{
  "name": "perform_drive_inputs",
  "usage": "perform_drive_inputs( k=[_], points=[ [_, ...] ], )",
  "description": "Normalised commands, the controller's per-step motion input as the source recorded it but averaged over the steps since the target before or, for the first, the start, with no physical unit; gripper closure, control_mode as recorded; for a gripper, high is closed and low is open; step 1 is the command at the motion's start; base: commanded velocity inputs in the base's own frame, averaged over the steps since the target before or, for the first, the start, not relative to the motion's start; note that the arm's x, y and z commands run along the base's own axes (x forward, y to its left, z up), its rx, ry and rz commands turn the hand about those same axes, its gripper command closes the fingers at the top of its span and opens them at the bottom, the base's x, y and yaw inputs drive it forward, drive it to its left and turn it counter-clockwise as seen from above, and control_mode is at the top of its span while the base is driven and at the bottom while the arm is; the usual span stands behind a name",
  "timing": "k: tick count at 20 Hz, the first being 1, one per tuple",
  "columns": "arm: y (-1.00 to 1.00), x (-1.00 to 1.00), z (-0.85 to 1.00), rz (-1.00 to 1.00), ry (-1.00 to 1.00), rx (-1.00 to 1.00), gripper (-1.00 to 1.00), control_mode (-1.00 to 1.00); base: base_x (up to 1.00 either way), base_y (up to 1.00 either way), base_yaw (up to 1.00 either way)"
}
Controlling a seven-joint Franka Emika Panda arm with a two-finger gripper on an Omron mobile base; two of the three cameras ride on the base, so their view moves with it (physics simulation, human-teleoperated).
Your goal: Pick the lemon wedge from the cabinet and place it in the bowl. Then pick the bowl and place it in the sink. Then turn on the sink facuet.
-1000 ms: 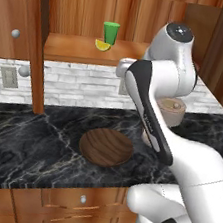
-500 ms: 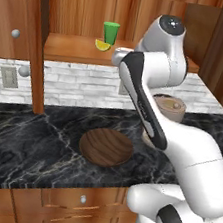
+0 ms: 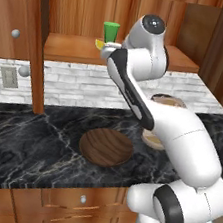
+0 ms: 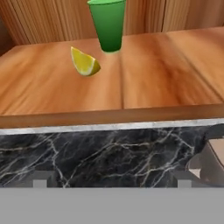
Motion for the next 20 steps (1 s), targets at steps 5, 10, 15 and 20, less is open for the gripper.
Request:
perform_drive_inputs(
  k=[5, 10, 15, 20],
  points=[
    [0.03, 0.68, 0.00, 0.05, 0.00, 0.00, -1.00, -1.00, 0.00, 0.00, 0.00],
    [0.26, 0.58, 0.00, 0.05, 0.00, -0.01, -1.00, -1.00, 0.00, 0.00, 0.00],
    [0.35, 0.57, 0.00, 0.05, 0.00, -0.04, -1.00, -1.00, 0.00, 0.00, 0.00],
    [0.11, 0.55, 0.00, 0.05, 0.00, -0.01, -1.00, -1.00, 0.00, 0.00, 0.00]
  ],
)
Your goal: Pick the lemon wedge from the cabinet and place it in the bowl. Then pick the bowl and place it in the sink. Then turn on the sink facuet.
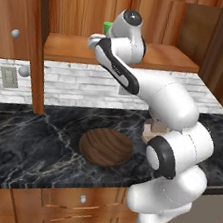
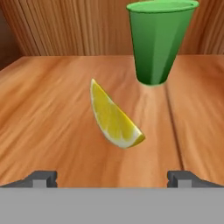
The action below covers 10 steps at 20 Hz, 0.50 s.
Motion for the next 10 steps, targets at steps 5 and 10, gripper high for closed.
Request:
perform_drive_inputs(
  k=[5, 10],
  points=[
    [0.02, 0.48, 0.00, 0.03, 0.00, 0.00, -1.00, -1.00, 0.00, 0.00, 0.00],
    [0.04, 0.35, -0.05, 0.01, 0.00, 0.00, -1.00, -1.00, 0.00, 0.00, 0.00]
  ],
)
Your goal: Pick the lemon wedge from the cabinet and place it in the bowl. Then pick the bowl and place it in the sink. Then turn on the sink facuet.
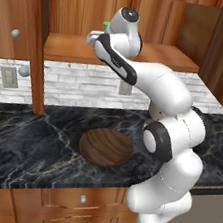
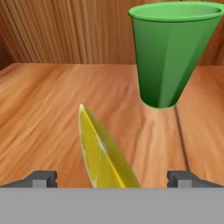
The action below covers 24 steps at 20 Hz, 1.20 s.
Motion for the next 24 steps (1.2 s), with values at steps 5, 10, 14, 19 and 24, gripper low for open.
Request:
perform_drive_inputs(
  k=[5, 10, 14, 19, 24],
  points=[
    [0.13, 0.10, -0.07, 0.01, 0.00, -0.01, -1.00, -1.00, 0.00, 0.00, 0.00],
    [0.08, -0.01, -0.01, 0.00, 0.00, 0.00, 1.00, -1.00, 0.00, 0.00, 0.00],
    [0.00, -0.10, 0.00, 0.00, 0.00, 0.00, 1.00, -1.00, 0.00, 0.00, 0.00],
    [0.00, -0.31, -0.06, 0.00, 0.00, 0.00, 1.00, -1.00, 0.00, 0.00, 0.00],
    [-0.07, -0.58, -0.24, 0.00, -0.06, 0.00, 1.00, -1.00, 0.00, 0.00, 0.00]
  ],
)
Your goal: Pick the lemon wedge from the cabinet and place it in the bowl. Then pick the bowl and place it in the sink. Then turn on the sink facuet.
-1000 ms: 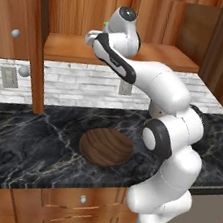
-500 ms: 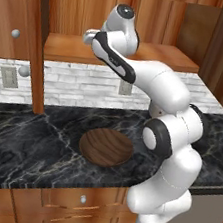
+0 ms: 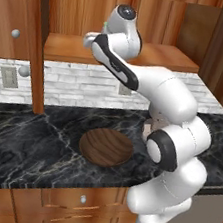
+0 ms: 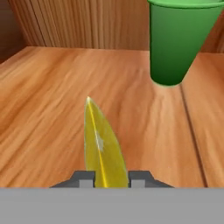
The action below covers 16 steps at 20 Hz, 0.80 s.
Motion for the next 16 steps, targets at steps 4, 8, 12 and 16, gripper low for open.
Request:
perform_drive_inputs(
  k=[4, 8, 12, 16],
  points=[
    [-0.27, -0.96, -0.06, 0.00, -0.07, 0.00, 1.00, -1.00, 0.00, 0.00, 0.00],
    [-0.31, -1.00, -0.02, 0.00, 0.00, 0.00, 1.00, -1.00, 0.00, 0.00, 0.00],
    [-0.41, -1.00, -0.16, 0.00, 0.03, 0.00, 1.00, -1.00, 0.00, 0.00, 0.00],
    [-0.43, -1.00, -0.40, 0.00, 0.09, -0.01, 1.00, -1.00, 0.00, 0.00, 0.00]
  ],
)
